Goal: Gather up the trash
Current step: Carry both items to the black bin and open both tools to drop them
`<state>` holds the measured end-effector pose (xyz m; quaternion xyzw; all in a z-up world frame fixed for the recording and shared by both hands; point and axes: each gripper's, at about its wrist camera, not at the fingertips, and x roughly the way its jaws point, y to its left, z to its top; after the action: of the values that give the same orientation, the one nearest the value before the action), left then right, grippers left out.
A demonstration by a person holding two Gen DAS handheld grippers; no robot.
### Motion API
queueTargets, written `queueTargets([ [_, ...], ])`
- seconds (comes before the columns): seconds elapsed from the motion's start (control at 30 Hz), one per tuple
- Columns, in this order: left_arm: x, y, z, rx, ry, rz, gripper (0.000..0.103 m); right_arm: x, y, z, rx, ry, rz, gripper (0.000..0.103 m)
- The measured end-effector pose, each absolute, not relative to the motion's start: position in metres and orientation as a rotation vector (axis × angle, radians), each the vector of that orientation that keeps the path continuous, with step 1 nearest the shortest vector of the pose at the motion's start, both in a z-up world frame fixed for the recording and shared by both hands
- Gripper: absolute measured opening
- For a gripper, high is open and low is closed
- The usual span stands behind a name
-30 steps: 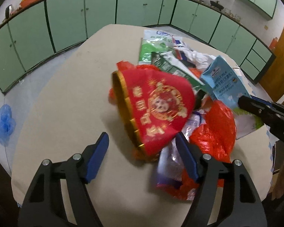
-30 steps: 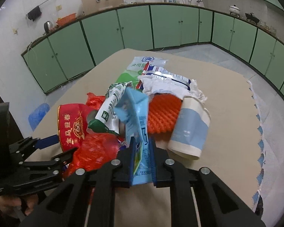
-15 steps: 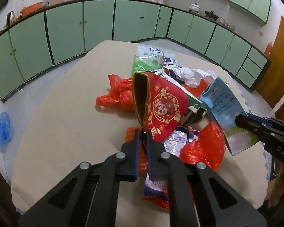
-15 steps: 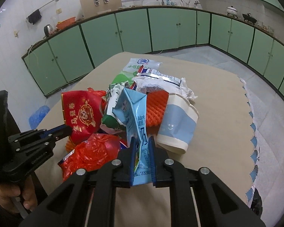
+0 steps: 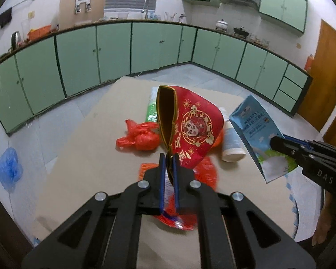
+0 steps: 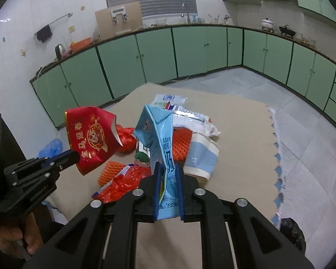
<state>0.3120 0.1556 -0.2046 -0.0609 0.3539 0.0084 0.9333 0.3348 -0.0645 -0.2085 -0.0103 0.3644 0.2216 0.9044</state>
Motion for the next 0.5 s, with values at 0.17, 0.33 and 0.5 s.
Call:
queueTargets([
  [0.17, 0.293, 0.121, -0.187, -0.105, 0.706, -0.042, 0.005, 0.304, -0.102, -0.188, 0.008, 0.720, 0.406, 0.013],
  [0.33, 0.282, 0.079, -0.175, -0.077, 0.691, -0.116, 0.005, 0.280, -0.149, -0.174, 0.026, 0.701, 0.322, 0.013],
  [0.5, 0.273, 0.026, -0.172, -0.035, 0.685, -0.215, 0.005, 0.255, -0.204, -0.171, 0.059, 0.692, 0.212, 0.013],
])
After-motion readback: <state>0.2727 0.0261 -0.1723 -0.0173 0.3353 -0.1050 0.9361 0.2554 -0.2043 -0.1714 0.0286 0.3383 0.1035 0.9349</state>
